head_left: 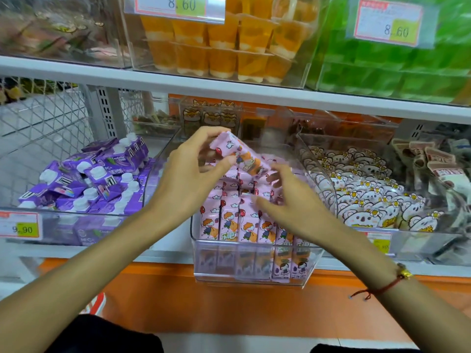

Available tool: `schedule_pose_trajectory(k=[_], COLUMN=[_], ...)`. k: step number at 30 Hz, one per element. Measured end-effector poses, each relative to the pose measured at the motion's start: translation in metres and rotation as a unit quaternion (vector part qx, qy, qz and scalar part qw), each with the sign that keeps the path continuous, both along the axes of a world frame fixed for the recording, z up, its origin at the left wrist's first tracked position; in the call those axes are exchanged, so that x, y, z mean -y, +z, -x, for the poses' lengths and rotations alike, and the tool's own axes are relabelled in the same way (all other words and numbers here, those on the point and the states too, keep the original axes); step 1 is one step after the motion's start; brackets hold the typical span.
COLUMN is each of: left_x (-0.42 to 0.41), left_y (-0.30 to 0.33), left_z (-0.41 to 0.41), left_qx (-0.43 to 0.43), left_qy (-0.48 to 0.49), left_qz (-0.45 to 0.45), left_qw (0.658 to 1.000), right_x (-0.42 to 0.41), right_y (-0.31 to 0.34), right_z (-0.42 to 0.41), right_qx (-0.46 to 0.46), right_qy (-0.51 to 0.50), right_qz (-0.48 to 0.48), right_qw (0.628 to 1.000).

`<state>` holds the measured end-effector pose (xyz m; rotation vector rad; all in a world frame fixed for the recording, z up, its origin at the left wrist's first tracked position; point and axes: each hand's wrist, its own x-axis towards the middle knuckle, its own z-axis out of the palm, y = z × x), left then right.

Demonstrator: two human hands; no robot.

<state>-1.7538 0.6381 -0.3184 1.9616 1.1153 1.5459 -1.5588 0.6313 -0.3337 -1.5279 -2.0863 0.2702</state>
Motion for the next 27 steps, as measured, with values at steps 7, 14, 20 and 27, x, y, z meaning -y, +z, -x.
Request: schedule_pose_trajectory(k=[7, 14, 20, 27], left_x=[-0.006, -0.034, -0.059, -0.065], left_y=[0.003, 0.036, 0.015, 0.010], left_z=[0.005, -0.012, -0.033, -0.030], left_qx=[-0.191, -0.359, -0.451, -0.537], left_qy=[0.006, -0.017, -0.003, -0.052], left_qz=[0.022, 0.045, 0.069, 0.067], left_qw=[0.981, 0.932, 0.890, 0.839], right_x=[0.004, 0.005, 0.010, 0.011], right_y=[-0.008, -0.004, 0.003, 0.000], right_z=[-0.005, -0.004, -0.005, -0.007], right_qx=[0.202, 0.180, 0.135, 0.178], right_qy=[0.020, 0.021, 0.021, 0.049], right_qz=[0.039, -0.008, -0.048, -0.028], right_qw=[0.978, 0.983, 0.989, 0.982])
